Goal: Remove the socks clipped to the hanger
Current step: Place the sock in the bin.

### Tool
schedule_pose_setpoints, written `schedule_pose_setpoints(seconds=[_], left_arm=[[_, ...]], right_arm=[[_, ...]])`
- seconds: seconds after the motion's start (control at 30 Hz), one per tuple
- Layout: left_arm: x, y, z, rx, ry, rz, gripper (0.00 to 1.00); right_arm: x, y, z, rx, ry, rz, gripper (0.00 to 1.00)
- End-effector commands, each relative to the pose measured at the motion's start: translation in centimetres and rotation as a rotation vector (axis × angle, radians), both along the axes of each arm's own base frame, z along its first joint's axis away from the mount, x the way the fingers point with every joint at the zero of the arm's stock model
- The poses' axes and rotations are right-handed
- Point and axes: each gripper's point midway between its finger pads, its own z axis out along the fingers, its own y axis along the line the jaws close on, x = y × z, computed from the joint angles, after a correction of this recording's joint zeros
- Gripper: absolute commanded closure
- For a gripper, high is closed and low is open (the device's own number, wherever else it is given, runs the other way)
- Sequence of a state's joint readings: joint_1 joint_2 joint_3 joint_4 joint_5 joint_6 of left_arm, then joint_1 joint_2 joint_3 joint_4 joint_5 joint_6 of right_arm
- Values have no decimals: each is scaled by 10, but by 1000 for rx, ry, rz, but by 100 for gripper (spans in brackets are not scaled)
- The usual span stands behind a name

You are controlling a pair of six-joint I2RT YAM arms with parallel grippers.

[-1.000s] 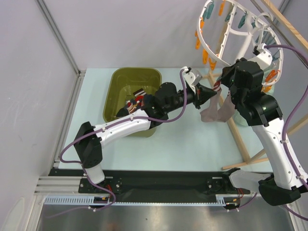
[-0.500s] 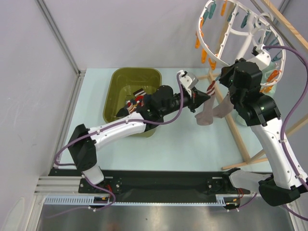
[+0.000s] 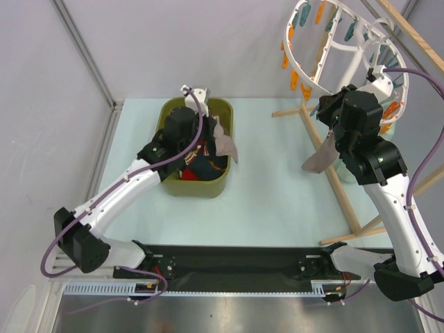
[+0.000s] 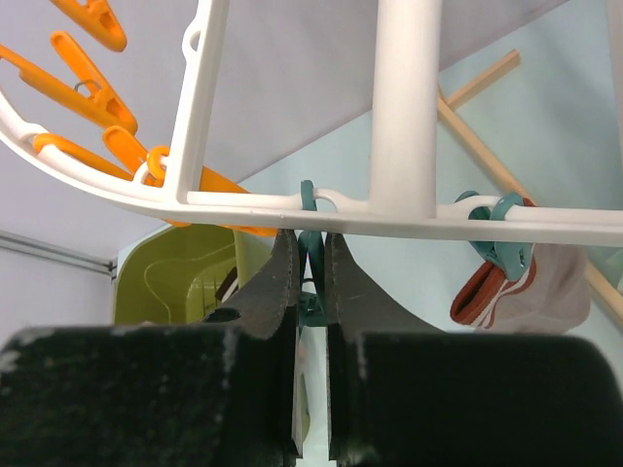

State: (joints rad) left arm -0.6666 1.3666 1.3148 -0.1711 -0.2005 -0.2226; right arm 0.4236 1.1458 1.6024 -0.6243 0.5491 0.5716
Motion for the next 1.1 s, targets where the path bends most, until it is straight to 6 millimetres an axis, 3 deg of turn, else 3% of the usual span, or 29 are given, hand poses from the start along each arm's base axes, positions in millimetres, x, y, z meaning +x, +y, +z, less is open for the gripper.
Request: schedule_pose_setpoints(seconds=[0.0,0.13,0.2,0.23,0.37,0.43,0.57,0.67,0.77,0.83,0.87,0.9,0.93,0.97,1.03,1.07], left_arm=[[-5,47,-42,141,84,149,98],[2,71,-67,136,126,217,100],[14,97,-71,128,143,288,100],[22,113,-70,110,152,320,100],[35,135,-60,153,142,375,100],[38,131,-58,157,141,361,100],[45,101,-60,149,146,213,100],[38,75,-72,185,154,111,100],[37,91,-84,234,185,210,100],[37,84,-88,254,187,164,91],[36,76,-86,258,174,115,80],[33,66,-83,256,160,64,59],[23,45,-73,245,120,-23,51],[19,38,-70,273,88,-53,46],[5,17,-58,303,27,-165,26],[2,12,-43,287,-7,-196,18]], right_arm=[[-2,2,16,35,-56,17,100],[-3,1,17,37,-60,20,100],[-4,2,19,35,-63,25,100],[-5,1,20,36,-66,25,100],[-6,-2,24,35,-74,20,100],[-6,-2,25,35,-74,21,100],[-7,-3,29,40,-84,23,100],[-7,-3,28,37,-79,24,100],[-5,-2,27,34,-77,26,100],[-5,-1,27,33,-77,31,100],[-5,0,27,35,-77,35,100],[-5,0,27,33,-77,37,100],[-5,0,27,33,-77,37,100],[-4,0,28,34,-79,36,100],[-3,1,27,35,-77,38,100],[-3,3,26,36,-72,49,100]])
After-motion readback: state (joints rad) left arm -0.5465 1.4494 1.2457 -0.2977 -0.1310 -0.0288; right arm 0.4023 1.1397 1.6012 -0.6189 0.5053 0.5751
